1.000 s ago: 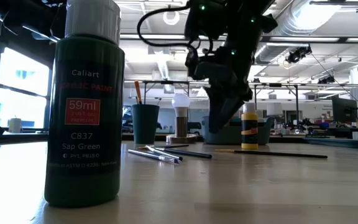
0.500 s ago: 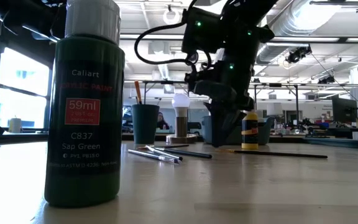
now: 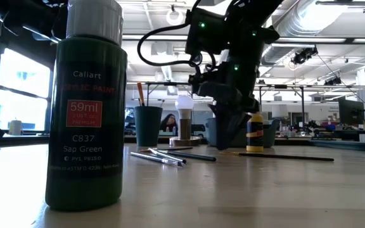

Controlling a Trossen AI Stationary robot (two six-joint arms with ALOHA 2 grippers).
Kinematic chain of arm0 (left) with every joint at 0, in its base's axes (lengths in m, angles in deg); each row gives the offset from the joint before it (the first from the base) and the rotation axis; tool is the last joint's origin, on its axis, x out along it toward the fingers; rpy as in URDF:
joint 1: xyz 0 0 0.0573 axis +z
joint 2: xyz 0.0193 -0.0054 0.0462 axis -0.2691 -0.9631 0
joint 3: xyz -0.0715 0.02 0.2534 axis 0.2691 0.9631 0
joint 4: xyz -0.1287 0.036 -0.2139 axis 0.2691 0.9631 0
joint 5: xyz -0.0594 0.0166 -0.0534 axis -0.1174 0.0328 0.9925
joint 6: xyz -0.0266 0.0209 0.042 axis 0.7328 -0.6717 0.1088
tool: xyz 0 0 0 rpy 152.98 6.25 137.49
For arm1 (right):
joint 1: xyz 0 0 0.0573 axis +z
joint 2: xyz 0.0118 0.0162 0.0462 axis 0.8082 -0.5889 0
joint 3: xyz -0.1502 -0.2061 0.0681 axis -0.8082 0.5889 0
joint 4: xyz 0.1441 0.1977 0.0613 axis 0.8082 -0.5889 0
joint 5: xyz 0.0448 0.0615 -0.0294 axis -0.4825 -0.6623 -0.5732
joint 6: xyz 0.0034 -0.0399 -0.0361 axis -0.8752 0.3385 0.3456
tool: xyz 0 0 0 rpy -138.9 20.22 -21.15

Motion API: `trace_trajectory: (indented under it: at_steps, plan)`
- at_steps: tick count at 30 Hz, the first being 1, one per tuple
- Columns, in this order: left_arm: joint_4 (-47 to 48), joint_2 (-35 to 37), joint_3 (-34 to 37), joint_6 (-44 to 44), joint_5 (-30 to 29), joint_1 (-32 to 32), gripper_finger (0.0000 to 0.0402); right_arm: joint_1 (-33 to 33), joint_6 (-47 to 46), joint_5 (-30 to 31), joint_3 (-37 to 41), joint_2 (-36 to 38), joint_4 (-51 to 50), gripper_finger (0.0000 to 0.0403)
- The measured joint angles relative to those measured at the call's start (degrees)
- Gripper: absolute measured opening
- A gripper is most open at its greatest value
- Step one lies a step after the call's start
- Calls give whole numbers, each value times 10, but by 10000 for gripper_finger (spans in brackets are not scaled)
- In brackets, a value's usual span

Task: Pick & Place Paint Supplies
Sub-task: Put the gold paintbrush into the blue cup

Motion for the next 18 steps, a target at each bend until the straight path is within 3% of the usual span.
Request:
trace_trajectory:
  at_steps: [11,18]
  plan:
    - [0,0,0,0,-3,0,177,0,0,-95,0,8,1,83]
    - [0,0,0,0,-3,0,177,0,0,-97,0,39,9,83]
